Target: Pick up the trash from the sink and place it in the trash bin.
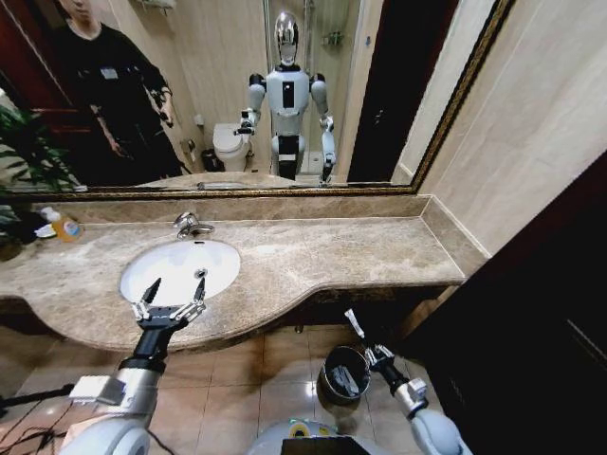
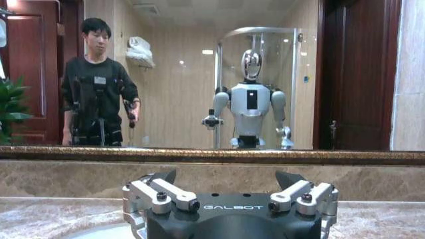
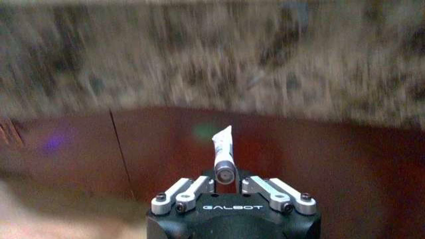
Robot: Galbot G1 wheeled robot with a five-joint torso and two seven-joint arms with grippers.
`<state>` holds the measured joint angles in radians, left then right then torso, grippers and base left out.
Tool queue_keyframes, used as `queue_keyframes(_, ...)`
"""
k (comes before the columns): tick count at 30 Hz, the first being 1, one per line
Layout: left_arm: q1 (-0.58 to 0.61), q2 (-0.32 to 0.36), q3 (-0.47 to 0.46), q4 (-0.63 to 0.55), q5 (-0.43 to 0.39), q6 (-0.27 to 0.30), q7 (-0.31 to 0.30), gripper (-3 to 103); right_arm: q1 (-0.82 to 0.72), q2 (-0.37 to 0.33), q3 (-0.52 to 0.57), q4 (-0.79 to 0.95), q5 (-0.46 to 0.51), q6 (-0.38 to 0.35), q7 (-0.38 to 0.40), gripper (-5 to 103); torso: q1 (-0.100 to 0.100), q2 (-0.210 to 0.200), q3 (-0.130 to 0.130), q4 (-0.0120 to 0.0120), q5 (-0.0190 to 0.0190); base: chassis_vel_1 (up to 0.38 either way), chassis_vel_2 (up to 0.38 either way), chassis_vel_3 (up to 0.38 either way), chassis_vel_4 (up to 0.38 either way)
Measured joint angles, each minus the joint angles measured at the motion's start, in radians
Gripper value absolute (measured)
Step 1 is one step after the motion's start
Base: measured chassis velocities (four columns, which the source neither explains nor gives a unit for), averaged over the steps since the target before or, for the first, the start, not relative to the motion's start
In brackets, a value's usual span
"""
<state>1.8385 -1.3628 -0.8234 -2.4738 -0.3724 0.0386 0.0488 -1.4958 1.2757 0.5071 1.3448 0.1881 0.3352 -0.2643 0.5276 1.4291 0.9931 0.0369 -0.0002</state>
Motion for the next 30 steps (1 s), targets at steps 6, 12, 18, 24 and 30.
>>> queue_keyframes(6, 0.0, 0.0, 0.0, 0.0, 0.0, 0.0, 0.0, 100, 0.073, 0.04, -0.032, -0.204, -0.057, 0.047, 0.074, 16, 0.0, 0.0, 0.0, 0.0, 0.0002, 0.0, 0.0, 0.0, 0.0)
queue_keyframes(12, 0.0, 0.0, 0.0, 0.0, 0.0, 0.0, 0.0, 100, 0.107, 0.065, -0.057, -0.323, -0.089, 0.078, 0.114, 16, 0.0, 0.0, 0.0, 0.0, 0.0002, 0.0, 0.0, 0.0, 0.0)
queue_keyframes(18, 0.0, 0.0, 0.0, 0.0, 0.0, 0.0, 0.0, 100, 0.114, 0.09, -0.064, -0.353, -0.117, 0.083, 0.133, 21, 0.0, 0.0, 0.0, -0.0001, 0.0001, 0.0, 0.0, 0.0, 0.0)
queue_keyframes(24, 0.0, 0.0, 0.0, 0.0, 0.0, 0.0, 0.0, 100, 0.12, 0.114, -0.067, -0.35, -0.127, 0.083, 0.141, 37, 0.0, 0.0, 0.0, -0.0001, 0.0002, 0.0, 0.0, 0.0, 0.0)
queue_keyframes(30, 0.0, 0.0, 0.0, 0.0, 0.0, 0.0, 0.0, 100, 0.125, 0.126, -0.069, -0.35, -0.135, 0.081, 0.15, 65, 0.0, 0.0, 0.0, -0.0001, 0.0001, 0.0, 0.0, 0.0, 0.0)
